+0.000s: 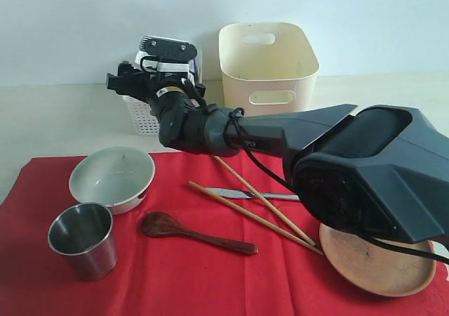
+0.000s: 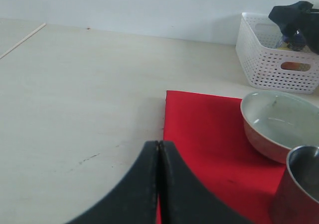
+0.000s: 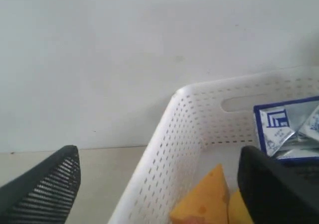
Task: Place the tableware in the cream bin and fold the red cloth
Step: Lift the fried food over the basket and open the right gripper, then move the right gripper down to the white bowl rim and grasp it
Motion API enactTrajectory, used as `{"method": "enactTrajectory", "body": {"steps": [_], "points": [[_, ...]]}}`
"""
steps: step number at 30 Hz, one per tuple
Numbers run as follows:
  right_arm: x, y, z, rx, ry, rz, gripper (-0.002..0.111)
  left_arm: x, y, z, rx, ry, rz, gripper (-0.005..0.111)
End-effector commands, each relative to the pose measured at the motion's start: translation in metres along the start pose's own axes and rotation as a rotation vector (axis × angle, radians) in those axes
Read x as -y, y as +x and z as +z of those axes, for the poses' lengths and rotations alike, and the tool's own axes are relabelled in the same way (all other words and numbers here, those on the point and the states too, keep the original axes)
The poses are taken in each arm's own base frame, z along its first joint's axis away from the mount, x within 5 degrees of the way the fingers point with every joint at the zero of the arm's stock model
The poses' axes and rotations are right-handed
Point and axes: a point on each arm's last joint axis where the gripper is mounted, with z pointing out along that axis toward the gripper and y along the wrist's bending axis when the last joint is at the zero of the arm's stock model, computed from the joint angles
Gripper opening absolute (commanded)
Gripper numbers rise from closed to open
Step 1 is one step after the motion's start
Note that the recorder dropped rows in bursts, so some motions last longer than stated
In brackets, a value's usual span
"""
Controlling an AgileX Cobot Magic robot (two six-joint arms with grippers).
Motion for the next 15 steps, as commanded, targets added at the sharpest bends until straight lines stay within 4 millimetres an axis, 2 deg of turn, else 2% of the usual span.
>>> {"method": "enactTrajectory", "body": {"steps": [1, 7, 13, 15], "points": [[-0.008, -0.017, -0.003, -0.040, -0.025, 0.027, 0.083, 0.000, 0.000, 0.000, 0.011, 0.004, -0.001, 0.001], [-0.030, -0.045, -0.013, -0.151, -0.115, 0.043, 0.077, 0.000, 0.000, 0.000, 0.011, 0.004, -0.001, 0.001], [-0.053, -0.074, -0.030, -0.297, -0.228, 0.029, 0.059, 0.000, 0.000, 0.000, 0.011, 0.004, -0.001, 0.001], [-0.060, -0.082, -0.037, -0.344, -0.264, 0.002, 0.056, 0.000, 0.000, 0.000, 0.011, 0.004, -0.001, 0.001]]}}
